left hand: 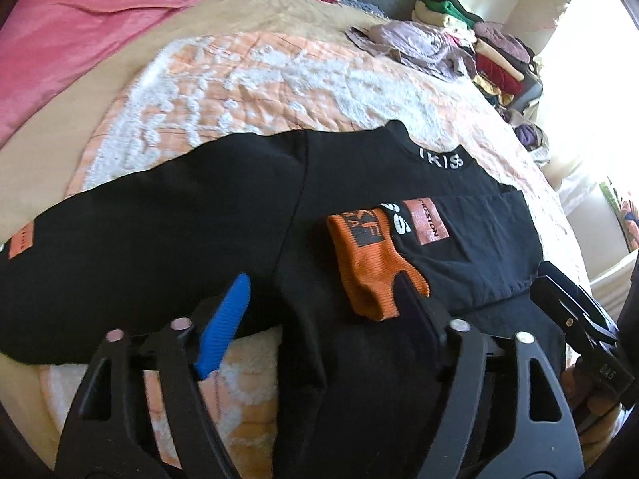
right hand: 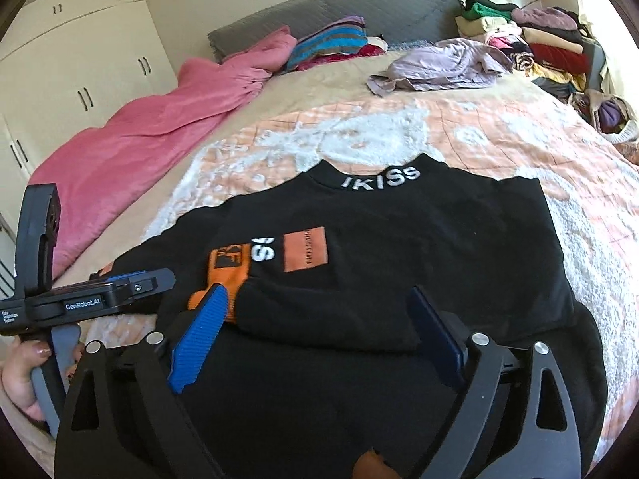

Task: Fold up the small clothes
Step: 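Release the cuff onto the sweatshirt body and open the right tool, then grasp the other orange sleeve cuff with the left tool, then fold the held sleeve across the body toward the right tool, then grasp the folded sleeve cuff with the right tool and lift it, then lay the cuff back down on the sweatshirt and open the right tool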

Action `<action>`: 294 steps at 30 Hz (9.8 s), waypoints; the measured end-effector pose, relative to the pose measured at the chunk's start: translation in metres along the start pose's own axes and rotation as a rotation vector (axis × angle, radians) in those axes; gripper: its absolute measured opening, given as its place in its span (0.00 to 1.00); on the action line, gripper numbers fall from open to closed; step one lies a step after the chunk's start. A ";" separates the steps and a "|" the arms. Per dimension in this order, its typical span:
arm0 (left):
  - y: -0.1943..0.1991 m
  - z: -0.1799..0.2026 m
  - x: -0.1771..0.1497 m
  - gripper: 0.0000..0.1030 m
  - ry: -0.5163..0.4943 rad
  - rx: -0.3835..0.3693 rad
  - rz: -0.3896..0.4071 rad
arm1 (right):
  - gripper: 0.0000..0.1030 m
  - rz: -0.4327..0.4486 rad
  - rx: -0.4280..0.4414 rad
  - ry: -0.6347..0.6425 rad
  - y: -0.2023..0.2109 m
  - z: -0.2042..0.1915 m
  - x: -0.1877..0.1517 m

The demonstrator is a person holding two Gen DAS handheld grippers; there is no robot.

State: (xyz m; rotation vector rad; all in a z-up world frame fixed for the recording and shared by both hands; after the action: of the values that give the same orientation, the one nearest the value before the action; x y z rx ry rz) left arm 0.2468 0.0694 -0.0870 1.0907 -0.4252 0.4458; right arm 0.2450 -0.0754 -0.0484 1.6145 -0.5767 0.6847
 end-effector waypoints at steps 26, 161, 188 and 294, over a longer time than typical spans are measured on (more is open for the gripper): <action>0.065 -0.065 -0.010 0.91 0.103 0.120 0.107 | 0.93 0.045 0.061 0.150 0.013 -0.084 0.012; 0.066 -0.047 0.019 0.90 0.116 0.012 0.210 | 0.10 -0.141 0.175 0.019 -0.052 -0.072 -0.018; 0.055 -0.033 0.013 0.90 0.091 -0.017 0.171 | 0.07 0.281 -0.062 0.129 0.051 0.015 0.087; -0.063 0.055 -0.011 0.64 -0.113 -0.077 -0.083 | 0.55 -0.079 -0.109 -0.033 -0.018 0.098 -0.024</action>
State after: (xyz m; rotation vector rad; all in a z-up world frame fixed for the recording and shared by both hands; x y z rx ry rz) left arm 0.2660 -0.0074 -0.1177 1.0579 -0.4910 0.2926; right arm 0.2524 -0.1701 -0.0876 1.5405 -0.5615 0.5597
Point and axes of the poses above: each gripper's, at about its wrist camera, not at the fingertips, and y roughly against the way its jaws point, z to its right, x to its top, the point moved 10 cm from there along -y, roughly the way its jaws point, and after that the axes turned 9 degrees about -x, right-handed, at the moved point
